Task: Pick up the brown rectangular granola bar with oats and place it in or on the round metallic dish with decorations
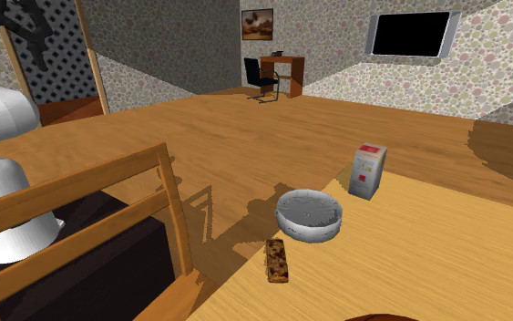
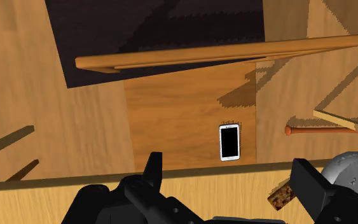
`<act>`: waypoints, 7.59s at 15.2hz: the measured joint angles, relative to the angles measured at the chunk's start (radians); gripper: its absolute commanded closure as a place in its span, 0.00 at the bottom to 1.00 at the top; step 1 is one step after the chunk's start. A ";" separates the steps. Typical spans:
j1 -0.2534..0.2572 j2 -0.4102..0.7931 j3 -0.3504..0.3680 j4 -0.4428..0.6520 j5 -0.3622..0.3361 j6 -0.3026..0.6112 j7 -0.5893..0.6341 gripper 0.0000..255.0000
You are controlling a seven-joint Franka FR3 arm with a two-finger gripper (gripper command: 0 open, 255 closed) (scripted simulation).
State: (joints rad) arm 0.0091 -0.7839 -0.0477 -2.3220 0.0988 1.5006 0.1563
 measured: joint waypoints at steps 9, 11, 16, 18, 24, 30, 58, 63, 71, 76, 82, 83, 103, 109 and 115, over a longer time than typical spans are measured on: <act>0.000 0.081 0.145 -0.097 0.083 0.202 0.212 0.00; 0.000 0.127 0.188 -0.107 0.103 0.265 0.273 0.00; -0.006 0.268 0.291 -0.110 0.134 0.427 0.427 0.00; -0.011 0.324 0.327 -0.096 0.135 0.477 0.490 0.00; -0.038 0.557 0.430 -0.019 0.088 0.644 0.695 0.00; -0.045 0.814 0.488 0.106 -0.046 0.767 0.937 0.00; 0.131 1.451 0.346 0.577 -0.343 0.886 1.392 1.00; 0.131 1.451 0.346 0.577 -0.343 0.886 1.392 1.00; 0.128 1.431 0.352 0.576 -0.336 0.867 1.389 1.00; 0.118 1.387 0.364 0.574 -0.321 0.826 1.380 1.00; 0.108 1.337 0.377 0.583 -0.302 0.769 1.368 1.00; 0.108 1.330 0.379 0.584 -0.300 0.762 1.368 1.00; 0.329 1.508 0.401 1.030 -0.337 0.489 1.538 1.00; 0.386 1.605 0.391 1.140 -0.356 0.474 1.571 1.00; 0.388 1.642 0.383 1.126 -0.366 0.527 1.575 1.00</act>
State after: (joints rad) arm 0.3969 0.8576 0.3353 -1.1960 -0.2670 2.0274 1.7317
